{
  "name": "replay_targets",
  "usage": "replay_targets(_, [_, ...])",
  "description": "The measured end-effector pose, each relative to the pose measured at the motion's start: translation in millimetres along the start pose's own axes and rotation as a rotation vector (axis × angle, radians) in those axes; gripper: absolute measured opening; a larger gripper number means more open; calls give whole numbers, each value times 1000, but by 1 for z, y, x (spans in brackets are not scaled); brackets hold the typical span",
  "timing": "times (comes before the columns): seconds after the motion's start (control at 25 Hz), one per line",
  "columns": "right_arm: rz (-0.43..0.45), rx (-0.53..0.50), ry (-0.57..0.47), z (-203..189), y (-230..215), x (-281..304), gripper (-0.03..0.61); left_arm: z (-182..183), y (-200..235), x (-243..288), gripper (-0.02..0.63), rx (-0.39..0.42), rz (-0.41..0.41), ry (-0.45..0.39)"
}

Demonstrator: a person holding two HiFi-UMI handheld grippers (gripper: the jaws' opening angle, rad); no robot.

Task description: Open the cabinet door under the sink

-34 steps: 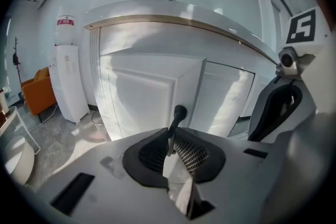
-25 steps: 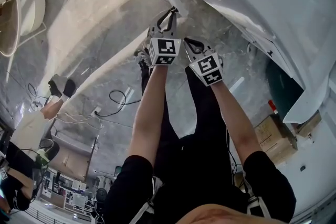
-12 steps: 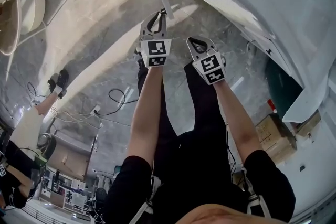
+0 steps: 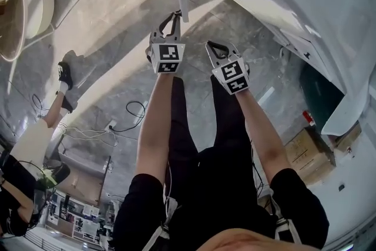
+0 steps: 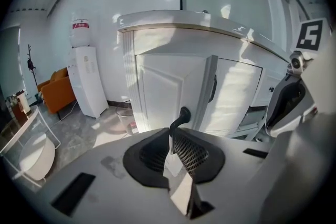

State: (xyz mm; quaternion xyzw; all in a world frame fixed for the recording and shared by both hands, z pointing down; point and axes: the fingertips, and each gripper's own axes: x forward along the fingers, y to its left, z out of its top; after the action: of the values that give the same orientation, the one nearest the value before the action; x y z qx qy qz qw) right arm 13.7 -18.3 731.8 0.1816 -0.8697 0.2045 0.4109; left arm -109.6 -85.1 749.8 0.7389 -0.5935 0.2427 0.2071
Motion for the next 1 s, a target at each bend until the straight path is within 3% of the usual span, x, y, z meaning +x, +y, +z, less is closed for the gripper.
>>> replay_targets(0.16, [-7,49,-16,8,23,14,60,-8,40,-14,35,17,-2,-4])
replay_targets(0.36, [1,88,-10,13,55,45,60,-15,67,-21,35,91,-106,3])
replay_targets(0.56, [0,117,-78,53,77,60,60,-17,103,-28,32,49,-102,-4])
replay_targets(0.72, [-24,157,-111,71,87,74,60,-20,118,-32,34,114,-166,37])
replay_targets(1.0, [-50,203,-139,89,102,76,60,-18,171,-32,31,77,-94,53])
